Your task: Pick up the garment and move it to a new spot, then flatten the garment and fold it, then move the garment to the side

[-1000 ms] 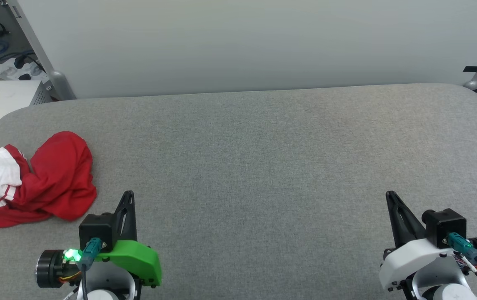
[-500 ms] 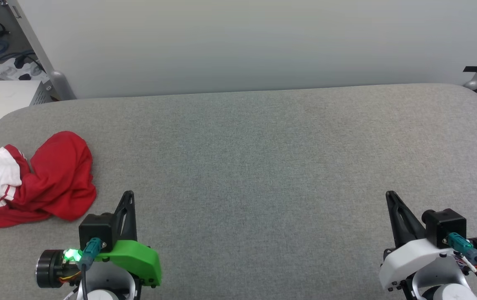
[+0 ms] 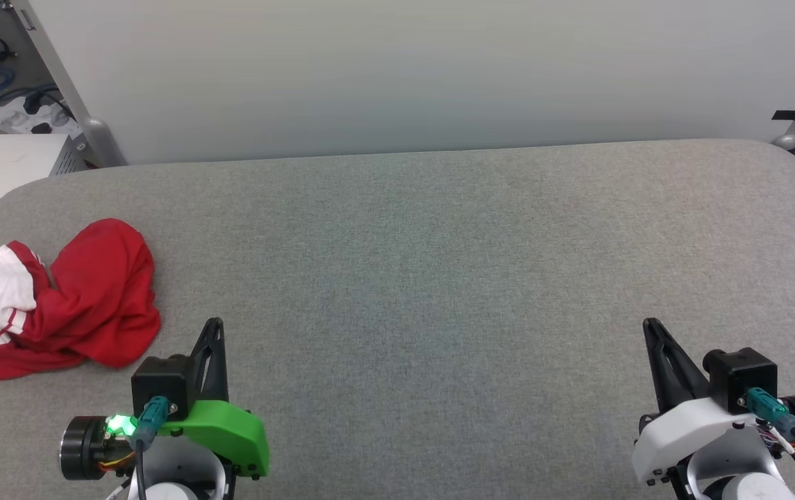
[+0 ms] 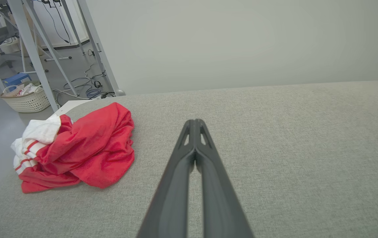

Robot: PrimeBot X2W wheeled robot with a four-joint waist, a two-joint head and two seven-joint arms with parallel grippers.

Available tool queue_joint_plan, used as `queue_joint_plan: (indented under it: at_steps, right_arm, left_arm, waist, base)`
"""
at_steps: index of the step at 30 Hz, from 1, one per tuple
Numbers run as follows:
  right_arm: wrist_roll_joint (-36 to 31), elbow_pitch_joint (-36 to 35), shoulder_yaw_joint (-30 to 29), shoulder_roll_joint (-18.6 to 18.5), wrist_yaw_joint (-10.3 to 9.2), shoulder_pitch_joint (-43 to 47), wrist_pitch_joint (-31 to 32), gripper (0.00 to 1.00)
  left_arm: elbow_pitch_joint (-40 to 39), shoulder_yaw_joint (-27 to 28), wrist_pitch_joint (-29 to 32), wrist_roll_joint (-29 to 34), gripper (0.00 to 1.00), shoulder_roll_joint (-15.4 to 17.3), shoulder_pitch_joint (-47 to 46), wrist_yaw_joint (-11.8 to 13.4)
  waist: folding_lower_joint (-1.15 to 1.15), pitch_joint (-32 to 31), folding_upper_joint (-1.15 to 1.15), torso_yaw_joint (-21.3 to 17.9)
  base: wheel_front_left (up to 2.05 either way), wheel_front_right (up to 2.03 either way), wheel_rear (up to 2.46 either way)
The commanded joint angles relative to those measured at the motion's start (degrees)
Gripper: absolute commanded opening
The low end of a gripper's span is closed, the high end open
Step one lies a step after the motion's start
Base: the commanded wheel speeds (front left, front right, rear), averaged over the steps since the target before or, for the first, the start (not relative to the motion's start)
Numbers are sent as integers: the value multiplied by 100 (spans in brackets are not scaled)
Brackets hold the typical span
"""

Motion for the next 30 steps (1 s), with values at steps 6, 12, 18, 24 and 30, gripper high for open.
queue_joint_plan:
  at_steps: [6, 12, 18, 24, 30]
  right_arm:
    - [-55, 9, 7, 12, -4, -94, 16, 0]
    - [-55, 9, 7, 12, -4, -94, 16, 0]
    - [-55, 9, 7, 12, -4, -94, 16, 0]
    - [-55, 9, 7, 12, -4, -94, 16, 0]
    - [-55, 9, 7, 12, -4, -94, 16, 0]
  left_arm:
    - [-6, 5, -4, 57, 0, -29, -98, -23]
    - [-6, 5, -4, 57, 0, -29, -98, -23]
    - [-6, 5, -4, 57, 0, -29, -98, -23]
    - [-6, 5, -4, 57, 0, -29, -98, -23]
    - [-6, 5, -4, 57, 0, -29, -98, -23]
  waist:
    - [0, 0, 0, 0]
    - [0, 0, 0, 0]
    - [0, 0, 0, 0]
    - [0, 0, 0, 0]
    - [0, 0, 0, 0]
  base:
    - [0, 0, 0]
    - [0, 0, 0]
    - [0, 0, 0]
    - [0, 0, 0]
    - [0, 0, 0]
